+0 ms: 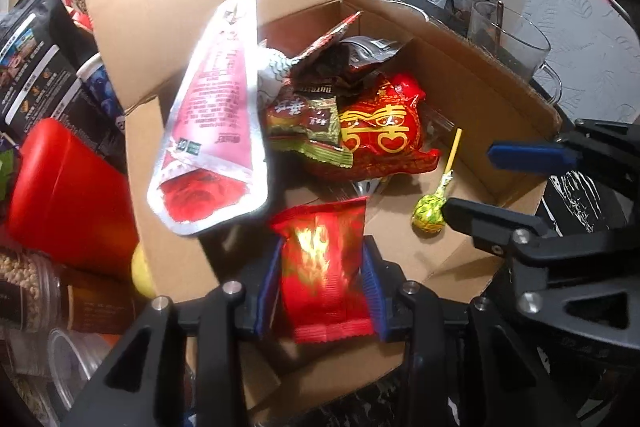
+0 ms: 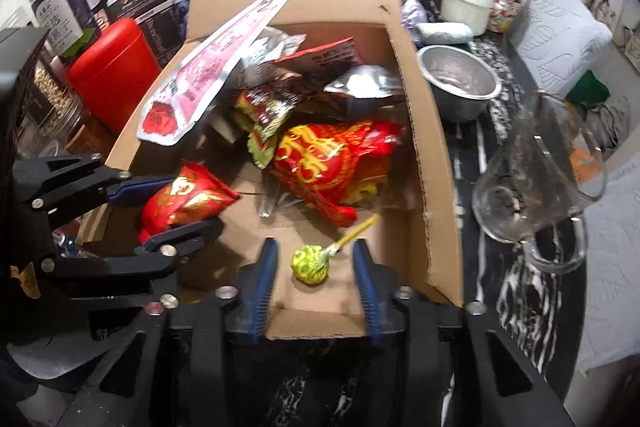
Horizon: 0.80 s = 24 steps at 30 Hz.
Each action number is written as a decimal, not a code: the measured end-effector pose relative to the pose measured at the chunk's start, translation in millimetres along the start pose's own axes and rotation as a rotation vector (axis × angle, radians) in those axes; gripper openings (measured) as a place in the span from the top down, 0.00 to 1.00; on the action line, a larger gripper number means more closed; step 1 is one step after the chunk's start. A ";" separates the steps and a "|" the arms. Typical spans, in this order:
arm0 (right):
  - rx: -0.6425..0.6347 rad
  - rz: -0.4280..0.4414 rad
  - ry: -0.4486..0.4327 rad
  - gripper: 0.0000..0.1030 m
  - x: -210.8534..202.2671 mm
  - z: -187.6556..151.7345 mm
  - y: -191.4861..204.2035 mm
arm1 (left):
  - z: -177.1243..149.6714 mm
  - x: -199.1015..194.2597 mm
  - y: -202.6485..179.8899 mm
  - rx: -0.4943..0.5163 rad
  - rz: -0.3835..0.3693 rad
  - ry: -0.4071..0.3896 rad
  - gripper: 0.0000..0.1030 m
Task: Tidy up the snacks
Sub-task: 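Open the left tool to drop the red candy packet while the right tool releases the lollipop, then withdraw both open tools from the box back over the table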
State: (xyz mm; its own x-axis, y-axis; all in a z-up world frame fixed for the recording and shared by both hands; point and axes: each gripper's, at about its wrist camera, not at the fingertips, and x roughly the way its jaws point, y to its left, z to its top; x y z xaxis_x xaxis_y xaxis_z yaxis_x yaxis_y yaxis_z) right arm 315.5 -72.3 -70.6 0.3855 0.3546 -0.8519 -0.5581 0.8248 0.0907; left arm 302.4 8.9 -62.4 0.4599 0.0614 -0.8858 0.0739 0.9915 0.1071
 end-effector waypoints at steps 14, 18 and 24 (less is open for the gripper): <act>0.045 0.004 -0.047 0.50 -31.8 -5.4 -8.5 | -5.1 -25.9 2.2 -0.065 -0.017 -0.038 0.37; 0.043 0.008 -0.082 0.50 -47.8 -8.0 -3.4 | -6.3 -45.2 3.0 -0.087 -0.021 -0.078 0.36; 0.044 -0.008 -0.161 0.49 -81.0 -10.6 5.2 | -14.0 -86.6 14.7 -0.115 0.008 -0.168 0.36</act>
State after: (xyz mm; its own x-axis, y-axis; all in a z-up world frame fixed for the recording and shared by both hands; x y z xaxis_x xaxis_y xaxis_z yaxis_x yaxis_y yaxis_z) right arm 273.6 -101.4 -6.6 0.5046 0.4107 -0.7595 -0.5234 0.8451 0.1092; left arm 251.2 19.8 9.6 0.6019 0.0593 -0.7964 -0.0273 0.9982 0.0537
